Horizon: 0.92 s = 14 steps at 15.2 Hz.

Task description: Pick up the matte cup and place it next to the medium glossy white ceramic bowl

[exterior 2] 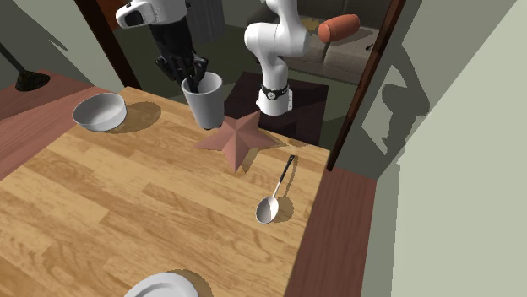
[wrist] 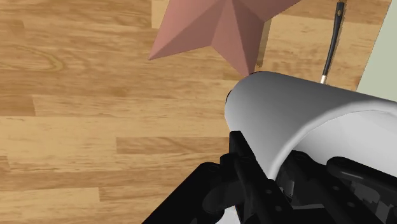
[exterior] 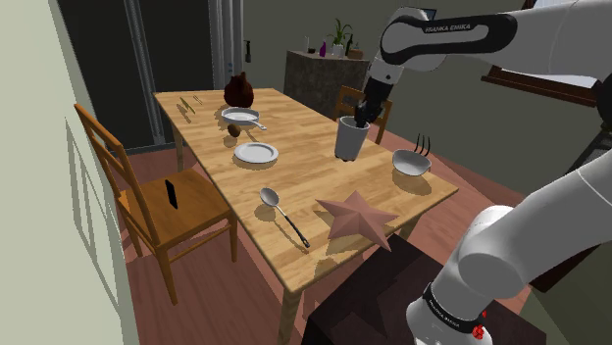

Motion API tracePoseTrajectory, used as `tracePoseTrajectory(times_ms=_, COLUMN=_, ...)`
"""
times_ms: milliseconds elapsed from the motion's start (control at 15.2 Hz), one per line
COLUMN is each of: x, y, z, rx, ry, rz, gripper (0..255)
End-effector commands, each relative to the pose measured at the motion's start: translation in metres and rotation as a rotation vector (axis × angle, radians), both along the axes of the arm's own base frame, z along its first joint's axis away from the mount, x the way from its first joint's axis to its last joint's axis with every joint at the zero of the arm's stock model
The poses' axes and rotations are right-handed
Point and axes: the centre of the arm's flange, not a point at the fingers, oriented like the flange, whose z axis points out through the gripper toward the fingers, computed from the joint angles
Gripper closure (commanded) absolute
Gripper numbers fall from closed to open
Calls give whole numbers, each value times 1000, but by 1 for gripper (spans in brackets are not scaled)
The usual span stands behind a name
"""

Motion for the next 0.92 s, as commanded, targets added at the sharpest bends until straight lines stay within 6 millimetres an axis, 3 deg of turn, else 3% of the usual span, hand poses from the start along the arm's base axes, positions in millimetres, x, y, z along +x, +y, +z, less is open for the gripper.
tracePoseTrajectory(times_ms=0, x=-11, y=-27, z=0, rx=0, ry=-1, rz=2, gripper=255)
tracePoseTrajectory(times_ms=858, x=-74, y=-186, z=0, rx=0, ry=-1, rz=2, gripper=255)
